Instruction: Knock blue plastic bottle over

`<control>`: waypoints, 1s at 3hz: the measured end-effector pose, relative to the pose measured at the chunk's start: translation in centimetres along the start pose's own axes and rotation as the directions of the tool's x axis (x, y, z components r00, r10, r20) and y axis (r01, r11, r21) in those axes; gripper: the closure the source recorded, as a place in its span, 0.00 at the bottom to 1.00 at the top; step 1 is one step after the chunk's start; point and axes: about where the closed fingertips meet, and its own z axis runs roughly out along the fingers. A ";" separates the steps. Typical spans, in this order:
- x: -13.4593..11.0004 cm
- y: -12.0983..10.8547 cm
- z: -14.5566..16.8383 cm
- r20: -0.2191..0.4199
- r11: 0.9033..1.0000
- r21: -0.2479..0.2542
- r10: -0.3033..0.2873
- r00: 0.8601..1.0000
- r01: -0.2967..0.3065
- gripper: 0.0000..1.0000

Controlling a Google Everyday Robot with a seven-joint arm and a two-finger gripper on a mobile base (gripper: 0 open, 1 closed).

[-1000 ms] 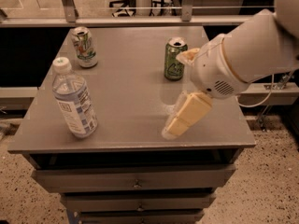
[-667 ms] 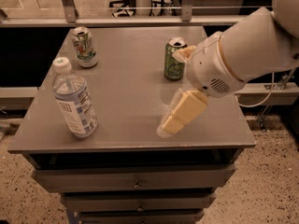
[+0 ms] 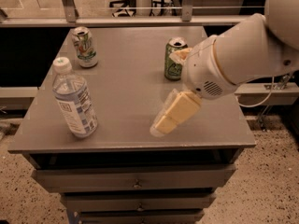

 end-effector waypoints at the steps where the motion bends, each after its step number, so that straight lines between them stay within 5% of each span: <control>1: -0.7 0.1 2.5 0.054 0.999 0.006 0.038 0.998 -0.039 0.00; 3: -5.8 1.0 12.2 0.259 0.995 -0.049 0.099 0.961 -0.090 0.00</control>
Offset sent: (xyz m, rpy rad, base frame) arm 0.0472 0.1378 -0.0728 0.3474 0.0449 0.0029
